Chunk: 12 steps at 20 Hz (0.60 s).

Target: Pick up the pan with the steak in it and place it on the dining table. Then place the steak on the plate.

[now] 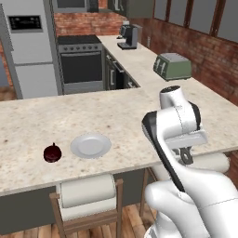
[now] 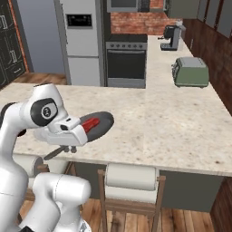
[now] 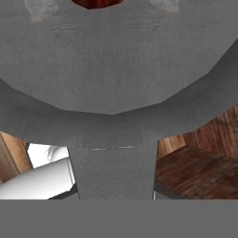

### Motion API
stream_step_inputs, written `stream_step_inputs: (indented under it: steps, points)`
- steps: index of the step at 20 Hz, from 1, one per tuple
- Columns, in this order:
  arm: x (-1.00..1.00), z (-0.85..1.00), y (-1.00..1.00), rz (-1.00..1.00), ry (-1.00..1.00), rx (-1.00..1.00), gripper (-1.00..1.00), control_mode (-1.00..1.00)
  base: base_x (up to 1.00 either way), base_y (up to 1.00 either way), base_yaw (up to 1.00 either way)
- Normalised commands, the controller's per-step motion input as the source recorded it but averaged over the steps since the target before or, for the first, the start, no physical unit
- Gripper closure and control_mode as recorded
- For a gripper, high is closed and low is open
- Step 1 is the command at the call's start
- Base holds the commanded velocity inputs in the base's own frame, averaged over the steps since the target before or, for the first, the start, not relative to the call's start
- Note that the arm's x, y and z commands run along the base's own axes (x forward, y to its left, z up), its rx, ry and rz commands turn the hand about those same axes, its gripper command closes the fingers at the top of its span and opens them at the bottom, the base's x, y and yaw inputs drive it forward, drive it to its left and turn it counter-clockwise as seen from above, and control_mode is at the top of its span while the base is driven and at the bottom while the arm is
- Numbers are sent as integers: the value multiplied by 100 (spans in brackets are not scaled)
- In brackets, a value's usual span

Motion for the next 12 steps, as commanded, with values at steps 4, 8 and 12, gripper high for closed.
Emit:
stream_step_inputs:
  steps: [4,8,12]
  points:
    - [78,0,2,0,0,0,100,-100,0,0,0]
    - [76,-5,9,1,0,2,100,-100,0,0,0]
    - [65,-11,24,5,0,5,100,-100,0,0,0]
